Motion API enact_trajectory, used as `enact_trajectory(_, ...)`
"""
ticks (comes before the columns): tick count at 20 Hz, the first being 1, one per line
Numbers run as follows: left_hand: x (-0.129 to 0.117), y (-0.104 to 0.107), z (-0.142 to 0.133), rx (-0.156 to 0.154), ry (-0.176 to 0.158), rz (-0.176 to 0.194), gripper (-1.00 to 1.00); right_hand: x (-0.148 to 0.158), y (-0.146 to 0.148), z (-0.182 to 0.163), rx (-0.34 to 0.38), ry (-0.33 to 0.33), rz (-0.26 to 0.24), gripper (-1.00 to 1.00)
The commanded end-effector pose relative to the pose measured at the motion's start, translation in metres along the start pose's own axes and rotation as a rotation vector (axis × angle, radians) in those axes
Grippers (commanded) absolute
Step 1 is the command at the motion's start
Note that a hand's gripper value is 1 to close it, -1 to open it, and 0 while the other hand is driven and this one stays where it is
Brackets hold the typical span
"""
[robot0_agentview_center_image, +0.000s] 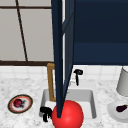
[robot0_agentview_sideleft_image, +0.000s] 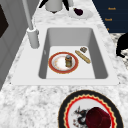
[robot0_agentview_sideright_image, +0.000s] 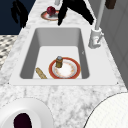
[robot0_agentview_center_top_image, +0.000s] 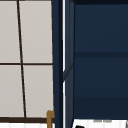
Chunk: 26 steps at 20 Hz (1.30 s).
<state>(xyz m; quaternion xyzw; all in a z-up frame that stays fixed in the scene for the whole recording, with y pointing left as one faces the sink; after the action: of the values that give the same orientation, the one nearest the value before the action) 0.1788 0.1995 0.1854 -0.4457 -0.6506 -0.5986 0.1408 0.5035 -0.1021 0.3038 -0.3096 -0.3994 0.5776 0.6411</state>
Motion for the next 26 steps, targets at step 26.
enact_trajectory(26, 0.0, 0.0, 0.0, 0.0, 0.0, 0.0, 0.0, -0.03, 0.03, -0.206, 0.223, 0.013, 0.083, -1.0)
